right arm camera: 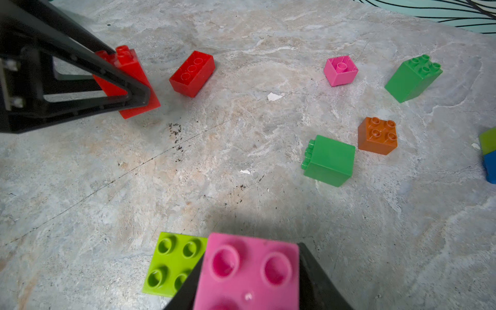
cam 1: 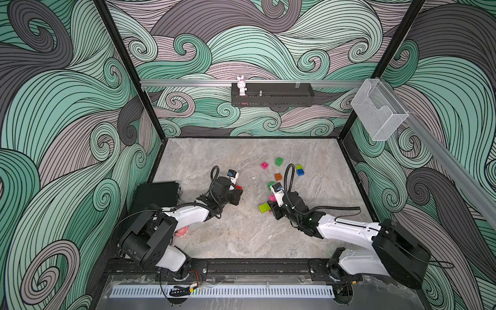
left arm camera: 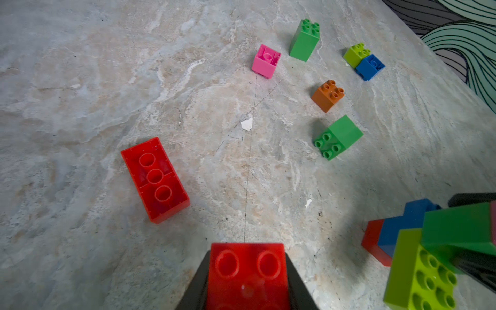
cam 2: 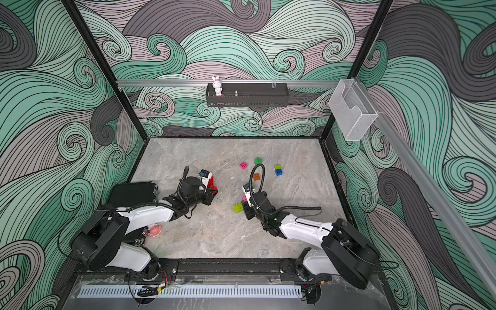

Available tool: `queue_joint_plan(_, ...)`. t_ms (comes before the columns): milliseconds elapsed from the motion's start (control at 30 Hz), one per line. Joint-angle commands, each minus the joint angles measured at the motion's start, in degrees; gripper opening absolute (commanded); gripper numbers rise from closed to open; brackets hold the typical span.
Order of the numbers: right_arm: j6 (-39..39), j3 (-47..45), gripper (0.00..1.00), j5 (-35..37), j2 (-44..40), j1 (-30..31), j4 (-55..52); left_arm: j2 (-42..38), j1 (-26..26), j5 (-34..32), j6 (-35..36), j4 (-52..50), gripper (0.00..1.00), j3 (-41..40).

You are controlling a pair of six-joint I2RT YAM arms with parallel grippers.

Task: Assemble the number 4 with lego
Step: Move the lego brick at the center of the board.

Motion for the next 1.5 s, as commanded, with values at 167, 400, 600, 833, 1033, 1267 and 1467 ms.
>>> queue_joint_plan(167, -2.45, -1.22, 0.33, -1.49, 0.47, 0.33, 4.37, -1.74, 0.54, 0.72, 0.86, -4.06, 0.0, 2.03)
queue_joint_plan(400, -6.82, 1.93, 0.23, -2.03, 4.94, 0.35, 8.4, -6.39, 0.88, 2.83, 2.39, -6.95, 0.0, 3.33)
queue_joint_plan(600, -3.33, 10.13, 0.19, 0.08, 12.74, 0.26, 6.53, -7.08, 1.2, 6.58, 3.52, -9.22, 0.0, 5.51)
queue_joint_plan(833, -0.61, 13.96, 0.18, 1.98, 17.02, 0.12, 0.08, -6.68, 1.25, 10.21, 4.19, -12.36, 0.0, 7.63)
queue_joint_plan(1033, 2.83, 12.87, 0.16, 2.02, 18.92, -0.36, -4.69, -4.95, 1.16, 17.46, 6.37, -12.37, 0.0, 7.89)
queue_joint_plan(1267, 2.99, 10.43, 0.15, 2.6, 19.22, -0.35, -5.13, -3.49, 1.07, 22.27, 11.52, -10.61, 0.0, 7.2)
queue_joint_plan(1467, 2.18, 10.24, 0.14, 1.46, 20.4, -0.28, -5.56, -2.71, 0.66, 24.38, 18.27, -7.22, 0.0, 5.5)
